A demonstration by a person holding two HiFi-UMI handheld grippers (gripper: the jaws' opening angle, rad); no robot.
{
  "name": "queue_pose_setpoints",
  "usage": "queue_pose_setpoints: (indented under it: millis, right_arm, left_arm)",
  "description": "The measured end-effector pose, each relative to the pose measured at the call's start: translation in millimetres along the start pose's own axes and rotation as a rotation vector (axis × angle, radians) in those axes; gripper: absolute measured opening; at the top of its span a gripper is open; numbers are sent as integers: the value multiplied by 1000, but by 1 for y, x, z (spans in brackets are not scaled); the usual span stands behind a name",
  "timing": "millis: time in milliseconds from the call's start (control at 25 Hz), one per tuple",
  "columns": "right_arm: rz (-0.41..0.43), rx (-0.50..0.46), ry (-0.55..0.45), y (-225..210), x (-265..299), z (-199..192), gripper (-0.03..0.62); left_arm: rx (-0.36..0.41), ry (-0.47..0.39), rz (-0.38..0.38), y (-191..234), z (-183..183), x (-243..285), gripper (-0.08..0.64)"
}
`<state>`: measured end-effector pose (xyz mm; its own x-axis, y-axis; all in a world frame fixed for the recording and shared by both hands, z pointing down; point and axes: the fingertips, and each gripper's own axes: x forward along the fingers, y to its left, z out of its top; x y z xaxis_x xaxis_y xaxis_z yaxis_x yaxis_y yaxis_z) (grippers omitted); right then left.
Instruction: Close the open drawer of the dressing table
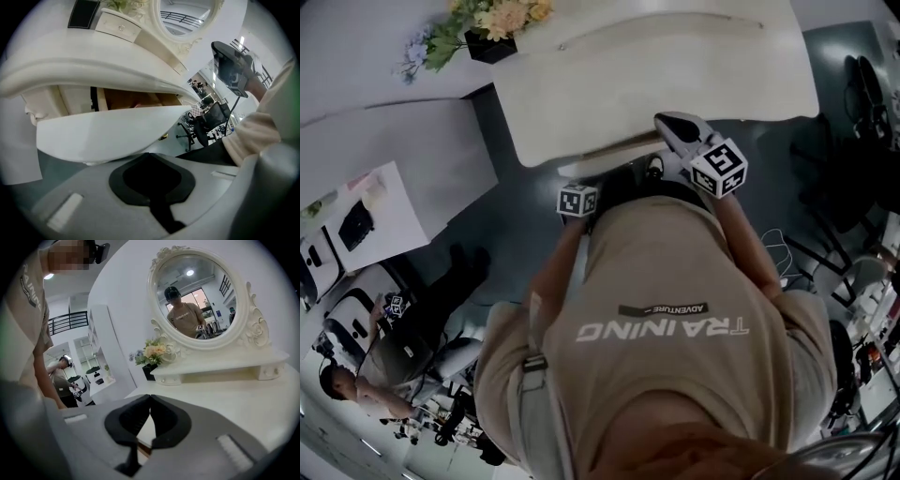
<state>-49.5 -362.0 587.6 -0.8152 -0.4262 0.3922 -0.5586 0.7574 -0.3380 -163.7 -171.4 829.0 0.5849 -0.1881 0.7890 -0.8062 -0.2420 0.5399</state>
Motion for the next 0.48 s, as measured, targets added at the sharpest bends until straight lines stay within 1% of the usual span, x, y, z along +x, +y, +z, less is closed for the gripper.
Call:
queue_pose_setpoints:
  millis: [80,200,360,480]
  right_arm:
    - [-10,-11,-1,-1,7,10,5]
    - [-33,-17,-3,-6,12,20,5]
    - [-79,-4,3,-13,11,17,5]
    - [-103,14,11,-10,9,12,5]
  left_arm:
    - [-10,-6,1,8,11,-3,-3]
    - [6,-15,9,20,29,-6,-3]
    - [59,-22,22,31,52,-11,-3]
    - [74,-37,34,40,65,-16,-3]
